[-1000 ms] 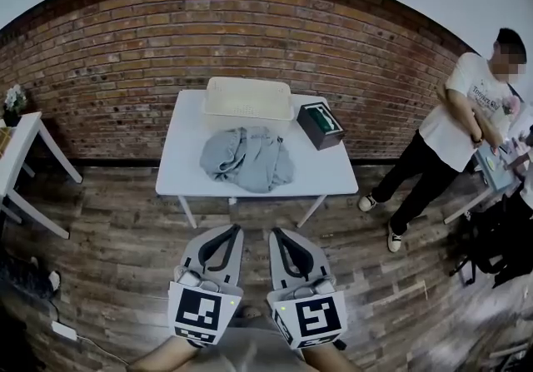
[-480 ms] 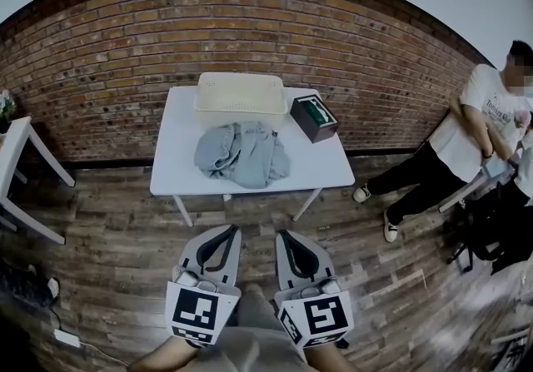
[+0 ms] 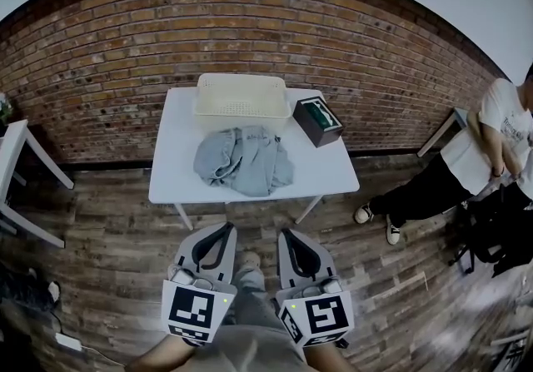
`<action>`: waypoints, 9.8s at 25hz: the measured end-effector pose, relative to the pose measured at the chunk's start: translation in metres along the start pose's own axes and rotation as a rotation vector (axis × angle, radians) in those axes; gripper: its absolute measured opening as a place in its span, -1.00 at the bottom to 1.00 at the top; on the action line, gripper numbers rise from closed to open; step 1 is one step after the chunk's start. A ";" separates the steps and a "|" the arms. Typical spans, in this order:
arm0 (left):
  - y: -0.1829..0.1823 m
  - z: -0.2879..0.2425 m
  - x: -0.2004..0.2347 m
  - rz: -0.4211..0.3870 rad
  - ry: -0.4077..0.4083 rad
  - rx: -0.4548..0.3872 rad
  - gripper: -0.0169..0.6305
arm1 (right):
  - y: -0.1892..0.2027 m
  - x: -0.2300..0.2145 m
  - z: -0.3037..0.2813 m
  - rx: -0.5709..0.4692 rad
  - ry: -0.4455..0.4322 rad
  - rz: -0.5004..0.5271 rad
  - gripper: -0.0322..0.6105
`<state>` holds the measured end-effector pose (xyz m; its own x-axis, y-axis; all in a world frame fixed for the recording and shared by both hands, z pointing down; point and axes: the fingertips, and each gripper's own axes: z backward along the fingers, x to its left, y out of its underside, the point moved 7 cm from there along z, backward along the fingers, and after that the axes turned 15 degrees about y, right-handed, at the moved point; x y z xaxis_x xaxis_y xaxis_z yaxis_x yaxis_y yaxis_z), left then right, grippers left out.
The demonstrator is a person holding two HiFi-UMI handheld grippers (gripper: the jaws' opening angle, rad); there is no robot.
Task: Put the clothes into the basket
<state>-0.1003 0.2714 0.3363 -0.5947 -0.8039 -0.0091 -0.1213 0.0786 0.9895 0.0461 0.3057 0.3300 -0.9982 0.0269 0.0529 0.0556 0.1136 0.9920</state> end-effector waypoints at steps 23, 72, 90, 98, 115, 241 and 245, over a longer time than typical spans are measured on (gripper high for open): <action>0.018 -0.149 0.134 0.093 -0.025 0.101 -0.92 | 0.015 -0.043 -0.207 0.113 -0.087 0.015 -0.89; 0.167 -0.222 0.314 0.459 0.138 0.626 0.60 | 0.156 -0.100 -0.381 0.730 -0.245 0.053 0.52; 0.225 -0.262 0.308 0.696 0.364 0.752 0.79 | 0.221 -0.093 -0.411 1.097 -0.490 -0.271 0.83; 0.227 -0.270 0.302 0.700 0.435 0.730 0.78 | 0.223 -0.078 -0.414 1.118 -0.579 -0.303 0.69; 0.203 -0.274 0.278 0.748 0.543 0.633 0.13 | 0.198 -0.063 -0.406 1.005 -0.705 -0.258 0.31; 0.052 -0.379 0.439 0.312 -0.005 0.516 0.11 | 0.035 -0.090 -0.602 0.646 -0.139 0.005 0.41; 0.029 -0.373 0.431 0.268 -0.020 0.388 0.11 | 0.026 -0.086 -0.592 0.555 -0.143 -0.035 0.41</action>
<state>-0.0638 -0.2926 0.4150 -0.6604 -0.7139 0.2328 -0.2471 0.4994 0.8304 0.1211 -0.2815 0.4188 -0.9890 0.1440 -0.0330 0.0642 0.6200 0.7820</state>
